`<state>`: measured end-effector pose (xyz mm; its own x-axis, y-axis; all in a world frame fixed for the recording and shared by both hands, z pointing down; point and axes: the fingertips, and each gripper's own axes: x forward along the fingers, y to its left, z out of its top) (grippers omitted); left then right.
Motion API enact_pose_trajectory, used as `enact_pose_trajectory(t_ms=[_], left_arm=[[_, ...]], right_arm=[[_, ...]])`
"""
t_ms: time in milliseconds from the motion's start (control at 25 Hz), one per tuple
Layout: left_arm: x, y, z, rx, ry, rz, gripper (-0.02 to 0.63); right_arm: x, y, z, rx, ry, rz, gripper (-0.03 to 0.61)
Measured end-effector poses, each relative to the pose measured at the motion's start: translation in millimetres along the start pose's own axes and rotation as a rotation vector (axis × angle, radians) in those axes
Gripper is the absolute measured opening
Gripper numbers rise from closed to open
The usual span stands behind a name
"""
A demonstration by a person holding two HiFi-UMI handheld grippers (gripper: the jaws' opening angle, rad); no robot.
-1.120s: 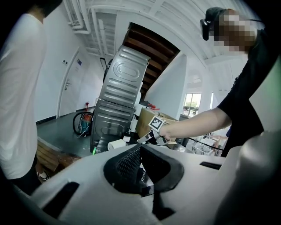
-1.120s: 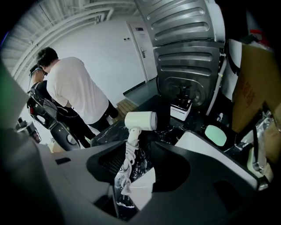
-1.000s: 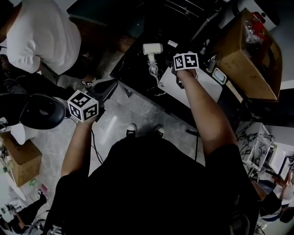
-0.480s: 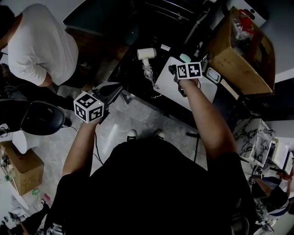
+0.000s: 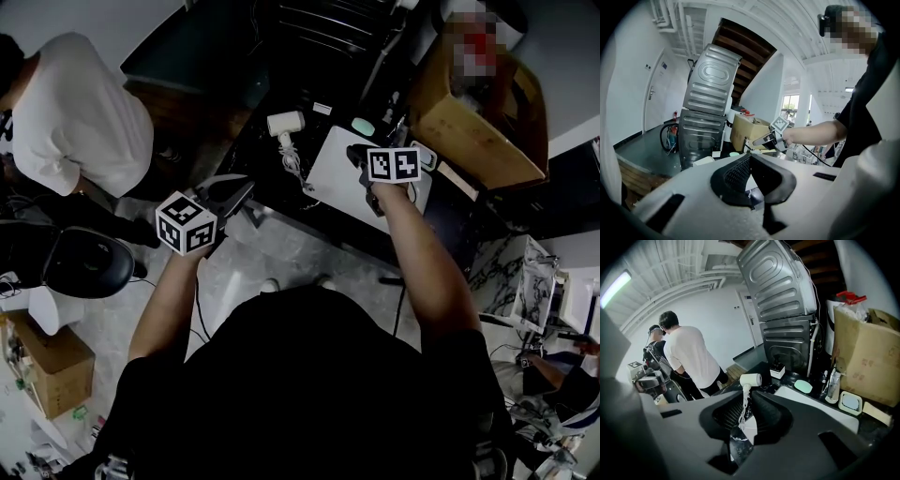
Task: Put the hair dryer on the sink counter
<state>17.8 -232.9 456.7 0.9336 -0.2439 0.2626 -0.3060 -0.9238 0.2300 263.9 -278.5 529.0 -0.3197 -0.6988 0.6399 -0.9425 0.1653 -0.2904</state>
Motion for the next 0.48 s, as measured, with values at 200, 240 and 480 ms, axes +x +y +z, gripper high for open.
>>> enact_pose_trajectory(t_ms=[200,240,480], left_arm=[[9.8,-6.5,9.3,0.029,-0.002,-0.027,0.014],[11.6,-7.5,11.0,0.034,0.001,-0.03,0.014],[27.1,-19.1,23.7,0.064,-0.001,-0.067,0.014]], right_arm=[[-33.0,-0.2,7.0,0.012,-0.072,-0.003,0.054],[-39.9,-1.8,9.0,0.009,-0.086,-0.009,0.05],[-79.7,-22.9,7.6,0.011,-0.138,-0.067,0.037]])
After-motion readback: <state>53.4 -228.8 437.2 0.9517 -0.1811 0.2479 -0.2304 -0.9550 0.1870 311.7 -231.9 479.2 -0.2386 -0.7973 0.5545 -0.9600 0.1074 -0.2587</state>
